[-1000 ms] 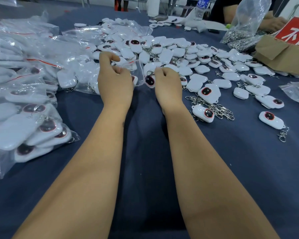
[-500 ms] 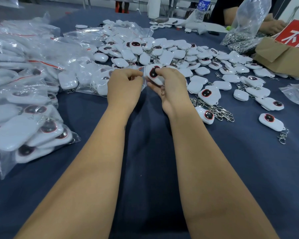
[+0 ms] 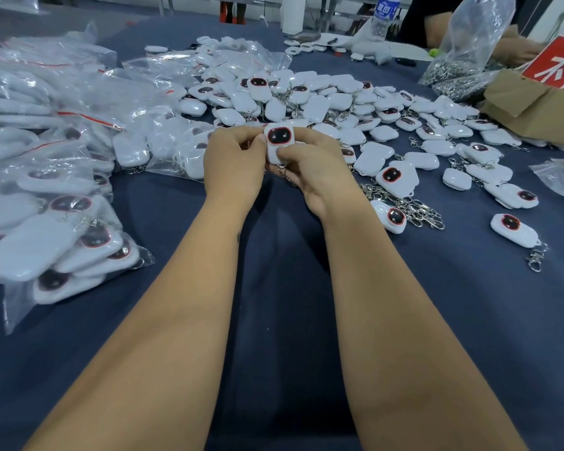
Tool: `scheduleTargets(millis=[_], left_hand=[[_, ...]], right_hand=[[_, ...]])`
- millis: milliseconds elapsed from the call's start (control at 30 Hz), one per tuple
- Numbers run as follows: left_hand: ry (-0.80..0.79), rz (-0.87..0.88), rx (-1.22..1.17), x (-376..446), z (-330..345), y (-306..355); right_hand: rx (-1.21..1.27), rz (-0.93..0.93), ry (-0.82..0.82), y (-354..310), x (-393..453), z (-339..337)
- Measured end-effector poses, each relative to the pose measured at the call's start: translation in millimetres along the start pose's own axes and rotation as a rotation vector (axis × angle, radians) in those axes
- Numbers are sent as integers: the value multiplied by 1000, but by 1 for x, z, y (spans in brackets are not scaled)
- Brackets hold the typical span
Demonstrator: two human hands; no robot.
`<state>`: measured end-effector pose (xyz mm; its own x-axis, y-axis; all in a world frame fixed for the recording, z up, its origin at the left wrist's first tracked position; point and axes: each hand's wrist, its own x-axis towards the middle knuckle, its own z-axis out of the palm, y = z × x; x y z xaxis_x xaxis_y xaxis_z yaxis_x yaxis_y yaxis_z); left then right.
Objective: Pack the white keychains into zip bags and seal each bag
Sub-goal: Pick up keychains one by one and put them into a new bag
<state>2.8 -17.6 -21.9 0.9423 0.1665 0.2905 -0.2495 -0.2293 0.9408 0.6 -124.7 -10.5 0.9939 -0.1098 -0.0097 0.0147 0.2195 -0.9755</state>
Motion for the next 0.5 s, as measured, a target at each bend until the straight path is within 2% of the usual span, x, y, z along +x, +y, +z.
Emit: scheduleTargets(millis=[200, 500], left_hand=[[-49, 6, 62, 0, 2, 1], [-44, -21, 82, 0, 2, 2]], right_hand=[[-58, 7, 57, 2, 0, 3], [-69, -33, 28, 2, -1, 4]])
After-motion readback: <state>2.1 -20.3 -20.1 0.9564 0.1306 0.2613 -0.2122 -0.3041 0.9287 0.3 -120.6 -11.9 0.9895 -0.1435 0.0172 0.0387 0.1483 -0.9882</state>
